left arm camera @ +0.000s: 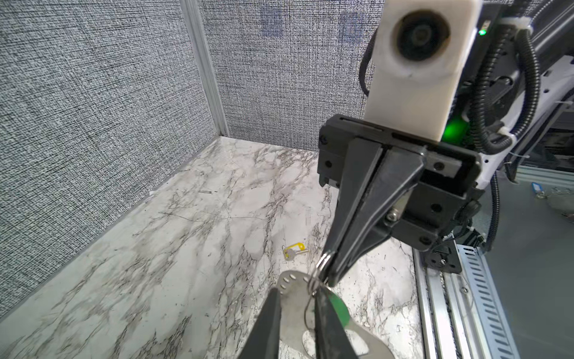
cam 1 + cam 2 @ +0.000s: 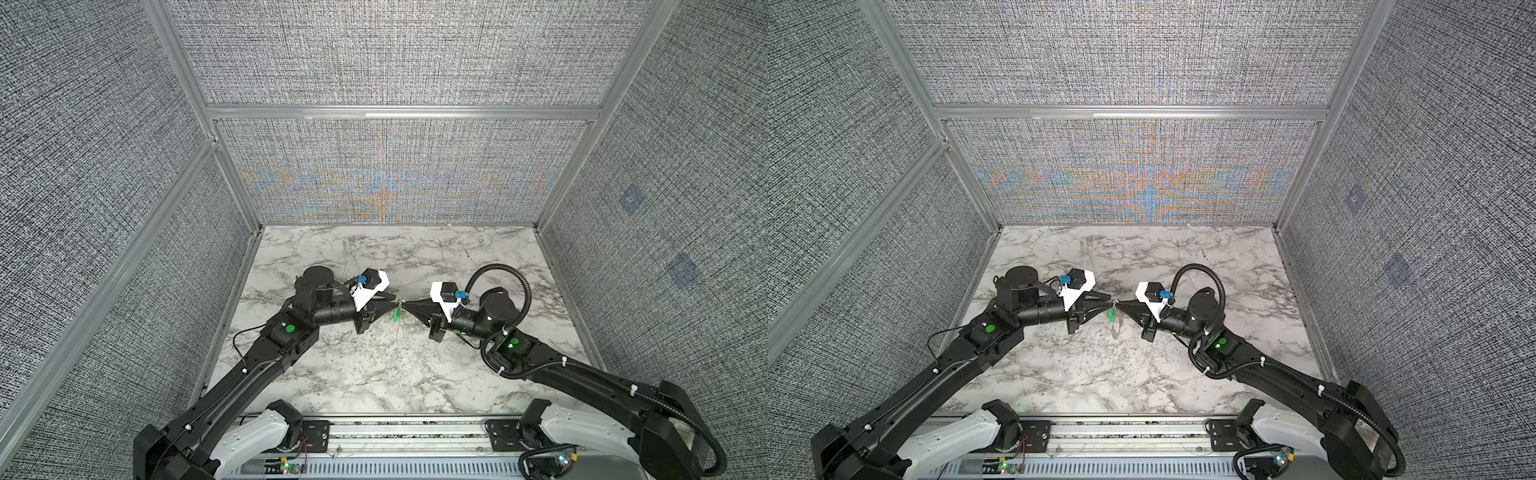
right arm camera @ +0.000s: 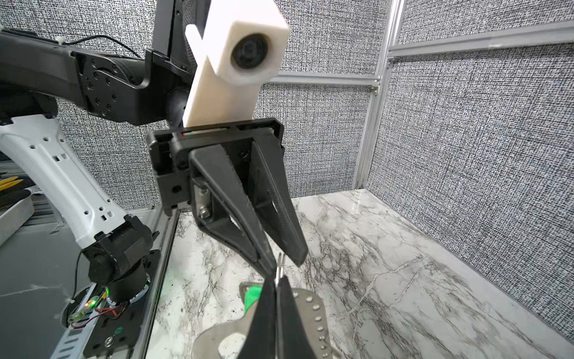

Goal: Remove the keys from the keyring

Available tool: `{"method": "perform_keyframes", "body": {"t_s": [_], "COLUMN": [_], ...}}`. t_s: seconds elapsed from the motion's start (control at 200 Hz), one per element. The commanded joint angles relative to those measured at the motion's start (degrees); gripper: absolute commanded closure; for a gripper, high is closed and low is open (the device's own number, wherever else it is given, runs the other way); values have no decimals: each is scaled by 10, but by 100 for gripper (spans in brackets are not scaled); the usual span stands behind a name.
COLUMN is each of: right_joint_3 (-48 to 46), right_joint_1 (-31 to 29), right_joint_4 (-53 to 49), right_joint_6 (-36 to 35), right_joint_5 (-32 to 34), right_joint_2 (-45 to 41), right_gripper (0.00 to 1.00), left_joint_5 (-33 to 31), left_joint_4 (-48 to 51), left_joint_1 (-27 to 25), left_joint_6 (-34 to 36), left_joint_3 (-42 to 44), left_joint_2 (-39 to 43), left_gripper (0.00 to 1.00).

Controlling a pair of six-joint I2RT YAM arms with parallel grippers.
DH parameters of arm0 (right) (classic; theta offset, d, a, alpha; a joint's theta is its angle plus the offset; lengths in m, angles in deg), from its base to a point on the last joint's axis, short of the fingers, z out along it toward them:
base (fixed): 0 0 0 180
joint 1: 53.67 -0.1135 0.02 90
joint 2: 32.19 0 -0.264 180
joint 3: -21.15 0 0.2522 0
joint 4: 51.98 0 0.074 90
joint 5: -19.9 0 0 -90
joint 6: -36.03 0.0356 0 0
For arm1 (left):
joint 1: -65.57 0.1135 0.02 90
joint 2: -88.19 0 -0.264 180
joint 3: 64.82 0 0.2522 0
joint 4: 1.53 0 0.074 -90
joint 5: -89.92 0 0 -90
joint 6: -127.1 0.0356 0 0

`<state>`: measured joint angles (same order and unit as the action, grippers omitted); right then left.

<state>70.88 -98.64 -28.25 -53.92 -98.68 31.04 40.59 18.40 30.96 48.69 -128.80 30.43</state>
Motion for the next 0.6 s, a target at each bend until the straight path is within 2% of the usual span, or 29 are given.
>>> {"method": "perform_keyframes", "body": {"t_s": [0.0, 0.22, 0.395, 0.465, 0.54, 0.595], "right_joint_3": [5, 10, 9, 5, 5, 7], "right_joint_1": [1, 1, 2, 3, 3, 3], "right_joint_4": [24, 24, 29, 25, -6, -43], "right_joint_6": [3, 7, 12, 11, -3, -23], "right_joint_5": [-15, -30, -29, -16, 10, 30], "right_joint_2": [1, 10, 10, 5, -9, -24], "right_gripper": [100, 100, 100, 100, 80, 74], "left_joint_5": [21, 45, 63, 56, 35, 14], "left_joint_4": [3, -12, -22, -7, 25, 62], "left_joint_1": [2, 2, 2, 2, 2, 2], "left_joint_6": [6, 7, 7, 17, 35, 53], "left_joint_3": [-6, 2, 11, 4, -12, -30], "left_joint_2": [-2, 1, 6, 5, 1, -4], "left_gripper": [79, 83, 100, 100, 100, 100]}}
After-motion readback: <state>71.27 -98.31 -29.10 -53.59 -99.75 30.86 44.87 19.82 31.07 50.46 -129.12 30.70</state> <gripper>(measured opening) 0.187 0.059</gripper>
